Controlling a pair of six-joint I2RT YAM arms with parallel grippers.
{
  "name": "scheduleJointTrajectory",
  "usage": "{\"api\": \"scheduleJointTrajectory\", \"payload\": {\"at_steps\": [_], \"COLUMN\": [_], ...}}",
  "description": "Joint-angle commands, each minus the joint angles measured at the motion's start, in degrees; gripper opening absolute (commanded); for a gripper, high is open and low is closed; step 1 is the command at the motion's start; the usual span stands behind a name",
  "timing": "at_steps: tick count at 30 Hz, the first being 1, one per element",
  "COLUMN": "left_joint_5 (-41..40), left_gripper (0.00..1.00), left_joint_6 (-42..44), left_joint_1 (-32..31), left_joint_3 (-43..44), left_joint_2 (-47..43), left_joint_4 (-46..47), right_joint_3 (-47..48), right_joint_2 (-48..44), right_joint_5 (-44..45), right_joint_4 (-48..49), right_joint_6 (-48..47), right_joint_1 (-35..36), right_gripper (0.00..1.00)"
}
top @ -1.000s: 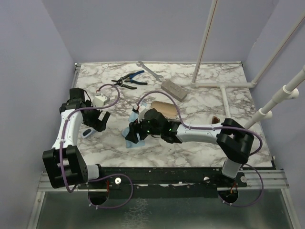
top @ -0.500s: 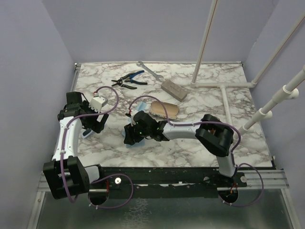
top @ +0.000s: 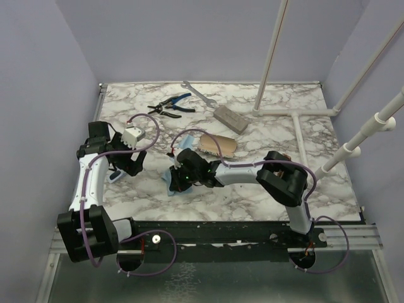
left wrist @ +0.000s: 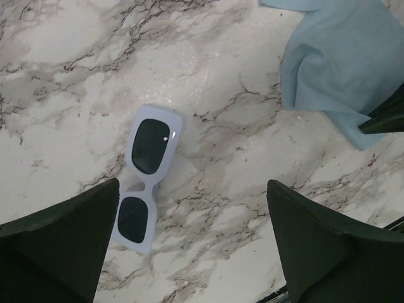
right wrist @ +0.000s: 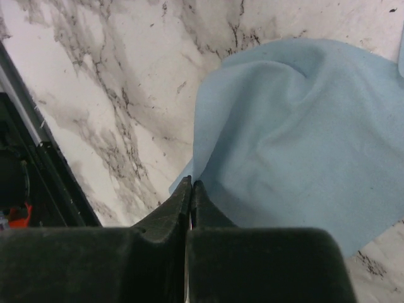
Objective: Organize the sunglasses
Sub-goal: Adjust the glasses cleaning cloth at the center of the board.
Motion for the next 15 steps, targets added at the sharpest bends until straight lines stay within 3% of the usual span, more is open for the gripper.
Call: {"api": "scheduleJointTrajectory", "payload": {"at_steps": [1,8,15], "left_joint_5": [9.7,19.9,5.6], "left_gripper": [0.97,0.82,0.80], "left_joint_6": [4.5,17.9,30.4], "left_joint_1": [-0.5,-6.5,-17.9], "left_joint_3": [0.4,-5.2,-7.6], "left_joint_2": [-2.4,-6.0,-14.6], "left_joint_4": [-2.0,-3.0,-8.1], "right_joint_3": [-3.5,-11.8,-14.5], "right_joint_2": [-7.1,-12.3,-9.8], "right_joint_5": [-4.9,-24.2,-31.5], "right_joint_4": [-0.5,0.9,-1.8], "right_joint_6": [-0.6,-1.0,-1.8], "right_joint_1": [-2.2,-9.1,-14.0], "right_gripper": [0.00,0.00,0.00]}}
